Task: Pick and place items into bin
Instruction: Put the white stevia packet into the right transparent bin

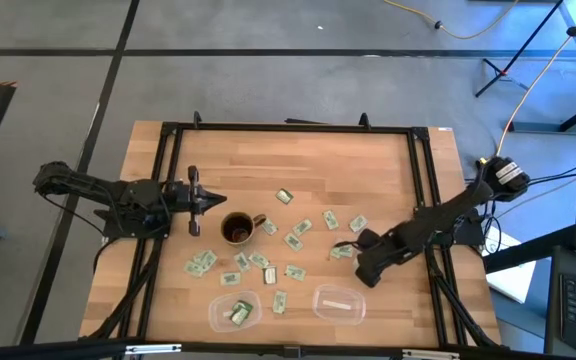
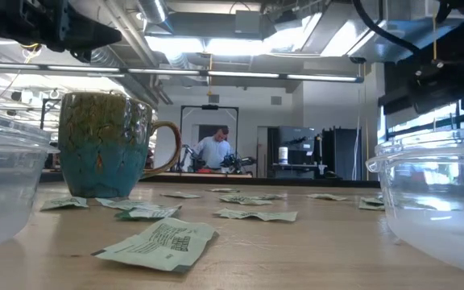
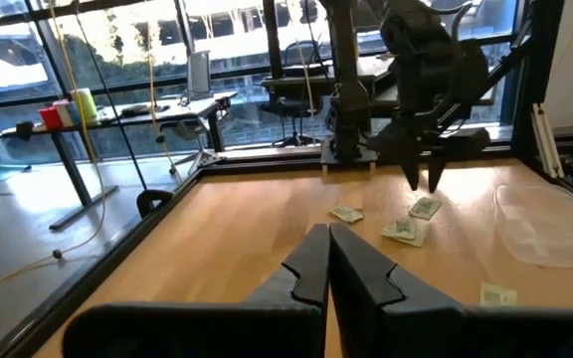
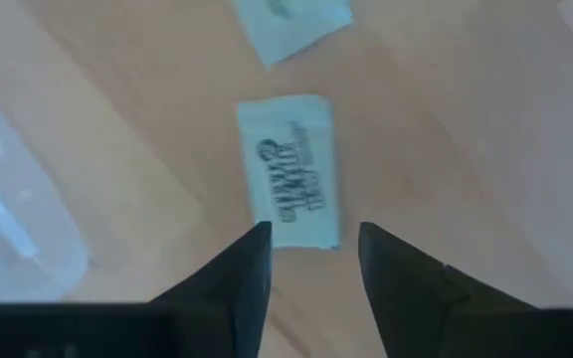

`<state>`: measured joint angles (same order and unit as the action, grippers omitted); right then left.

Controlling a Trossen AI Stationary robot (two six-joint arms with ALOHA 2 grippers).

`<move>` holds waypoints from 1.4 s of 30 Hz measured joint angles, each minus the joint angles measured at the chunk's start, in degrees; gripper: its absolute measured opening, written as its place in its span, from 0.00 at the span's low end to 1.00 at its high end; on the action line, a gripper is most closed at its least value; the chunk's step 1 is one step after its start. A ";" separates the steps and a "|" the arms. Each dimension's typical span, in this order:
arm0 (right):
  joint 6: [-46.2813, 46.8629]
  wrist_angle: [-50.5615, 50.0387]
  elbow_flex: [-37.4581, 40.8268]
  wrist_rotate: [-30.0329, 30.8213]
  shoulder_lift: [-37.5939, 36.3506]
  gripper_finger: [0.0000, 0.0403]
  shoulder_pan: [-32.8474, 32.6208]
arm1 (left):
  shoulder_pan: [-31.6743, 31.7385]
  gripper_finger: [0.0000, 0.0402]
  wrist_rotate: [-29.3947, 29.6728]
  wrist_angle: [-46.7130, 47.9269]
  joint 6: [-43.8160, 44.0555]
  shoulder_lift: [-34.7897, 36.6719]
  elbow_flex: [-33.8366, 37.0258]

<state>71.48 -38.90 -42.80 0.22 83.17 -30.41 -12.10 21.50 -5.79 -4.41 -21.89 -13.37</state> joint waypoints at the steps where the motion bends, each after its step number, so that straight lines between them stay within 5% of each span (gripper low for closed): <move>1: -0.17 -0.02 -0.49 0.54 0.89 0.35 -0.31 | 0.00 0.01 -0.02 0.01 -0.10 0.00 0.00; 17: -4.35 -6.19 -9.28 1.22 14.71 0.20 -0.42 | 0.00 0.01 -0.02 1.75 -1.35 0.00 -0.01; 28: -4.50 -7.28 -10.52 1.19 15.33 0.08 -0.42 | 0.00 0.01 0.00 1.76 -1.37 0.00 -0.02; 42: -10.15 -7.62 -11.72 1.24 15.03 0.06 -0.42 | 0.00 0.01 0.02 1.76 -1.36 0.00 -0.02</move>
<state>61.33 -46.51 -54.52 1.45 98.19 -30.83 -12.10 21.52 -4.03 -5.77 -21.89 -13.39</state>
